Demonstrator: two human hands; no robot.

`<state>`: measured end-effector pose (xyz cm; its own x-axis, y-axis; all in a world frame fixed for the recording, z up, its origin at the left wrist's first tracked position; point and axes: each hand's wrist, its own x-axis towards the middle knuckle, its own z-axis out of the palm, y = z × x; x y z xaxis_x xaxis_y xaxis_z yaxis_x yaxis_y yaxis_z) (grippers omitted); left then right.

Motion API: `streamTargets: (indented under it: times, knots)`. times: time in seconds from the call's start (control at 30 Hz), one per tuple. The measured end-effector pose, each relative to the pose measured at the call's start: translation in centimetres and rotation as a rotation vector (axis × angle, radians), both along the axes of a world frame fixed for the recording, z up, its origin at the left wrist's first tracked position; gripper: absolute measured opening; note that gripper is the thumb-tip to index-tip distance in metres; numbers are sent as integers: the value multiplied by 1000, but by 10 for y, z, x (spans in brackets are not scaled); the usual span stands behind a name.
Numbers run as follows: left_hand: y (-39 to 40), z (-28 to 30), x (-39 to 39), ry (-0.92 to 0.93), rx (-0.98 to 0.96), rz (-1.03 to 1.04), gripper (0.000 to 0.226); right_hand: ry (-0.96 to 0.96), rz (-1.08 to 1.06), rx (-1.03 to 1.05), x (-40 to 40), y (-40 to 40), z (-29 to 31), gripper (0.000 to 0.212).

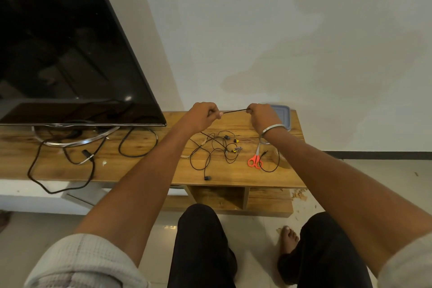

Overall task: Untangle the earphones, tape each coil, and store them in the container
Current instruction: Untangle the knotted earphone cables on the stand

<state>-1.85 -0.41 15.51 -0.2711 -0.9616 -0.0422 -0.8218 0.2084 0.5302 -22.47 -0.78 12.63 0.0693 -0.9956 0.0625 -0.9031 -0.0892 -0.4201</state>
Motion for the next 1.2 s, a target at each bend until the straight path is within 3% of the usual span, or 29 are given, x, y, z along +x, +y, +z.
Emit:
streamTargets:
  times: [0.23,0.5,0.73,0.93,1.13,1.2]
  knots:
    - [6,-3,-7,13,1,-6,26,-17,78,83,10,8,0,34]
    - [9,-1,-23,25,-5,-42,19,148,245,55,33,10,10,22]
    - [11,-1,-7,2,14,-26,22,227,108,-29,8,6,7,27]
    - [13,-1,-1,0,3,-20,22,258,17,68,-3,6,3,28]
    - [14,-2,-14,35,12,-39,20,65,178,77,17,12,2,45]
    - [14,-3,-19,41,8,-48,19,107,219,34,27,12,3,36]
